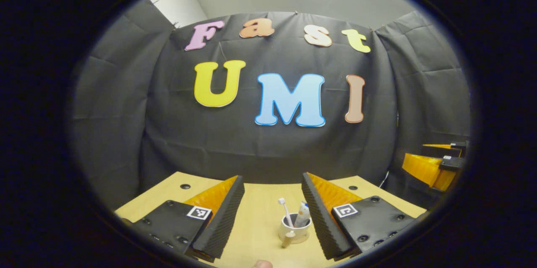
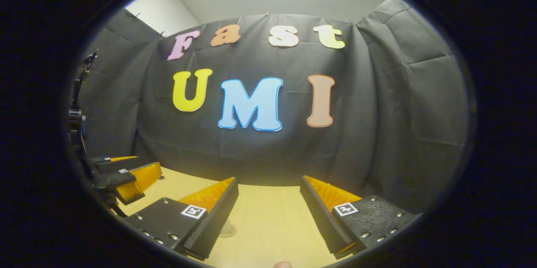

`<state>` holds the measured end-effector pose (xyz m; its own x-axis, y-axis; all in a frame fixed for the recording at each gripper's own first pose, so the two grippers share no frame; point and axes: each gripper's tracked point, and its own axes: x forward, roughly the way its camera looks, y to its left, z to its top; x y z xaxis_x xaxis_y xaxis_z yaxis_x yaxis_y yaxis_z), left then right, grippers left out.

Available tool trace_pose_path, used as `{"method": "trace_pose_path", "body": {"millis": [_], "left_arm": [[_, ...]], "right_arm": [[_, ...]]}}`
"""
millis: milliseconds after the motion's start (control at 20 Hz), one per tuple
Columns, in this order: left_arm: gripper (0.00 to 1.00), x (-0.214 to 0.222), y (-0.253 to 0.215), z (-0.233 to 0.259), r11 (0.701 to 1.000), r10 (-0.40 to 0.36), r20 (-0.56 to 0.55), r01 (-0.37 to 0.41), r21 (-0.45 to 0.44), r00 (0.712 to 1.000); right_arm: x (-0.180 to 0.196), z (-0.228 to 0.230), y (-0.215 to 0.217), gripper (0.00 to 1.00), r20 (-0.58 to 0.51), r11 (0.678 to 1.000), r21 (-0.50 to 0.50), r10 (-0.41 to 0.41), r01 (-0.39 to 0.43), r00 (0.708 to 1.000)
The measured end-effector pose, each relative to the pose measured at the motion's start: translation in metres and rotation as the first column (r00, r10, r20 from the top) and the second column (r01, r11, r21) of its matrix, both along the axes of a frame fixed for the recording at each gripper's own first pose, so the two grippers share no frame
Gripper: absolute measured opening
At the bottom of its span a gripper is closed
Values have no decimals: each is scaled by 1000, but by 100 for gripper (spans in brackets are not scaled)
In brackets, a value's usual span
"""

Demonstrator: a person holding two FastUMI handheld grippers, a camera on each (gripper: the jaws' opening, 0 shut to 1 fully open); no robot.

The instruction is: Put the toothbrush and toothpaste on the desktop into the cup, then pick up the cup and place it on the coaster on the desktop.

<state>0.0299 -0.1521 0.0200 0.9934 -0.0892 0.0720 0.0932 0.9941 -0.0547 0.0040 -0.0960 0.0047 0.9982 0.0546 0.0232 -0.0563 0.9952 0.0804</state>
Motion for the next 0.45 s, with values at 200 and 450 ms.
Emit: {"method": "trace_pose_path", "body": {"millis": [200, 450], "left_arm": [[95, -9, -48, 16, 995, 100, 109, -99, -14, 989], [88, -20, -129, 3, 990, 140, 93, -139, -17, 986]], "right_arm": [[-3, -14, -65, 95, -2, 996, 61, 63, -63, 998], [-10, -35, -144, 95, 10, 993, 89, 75, -76, 997]]}}
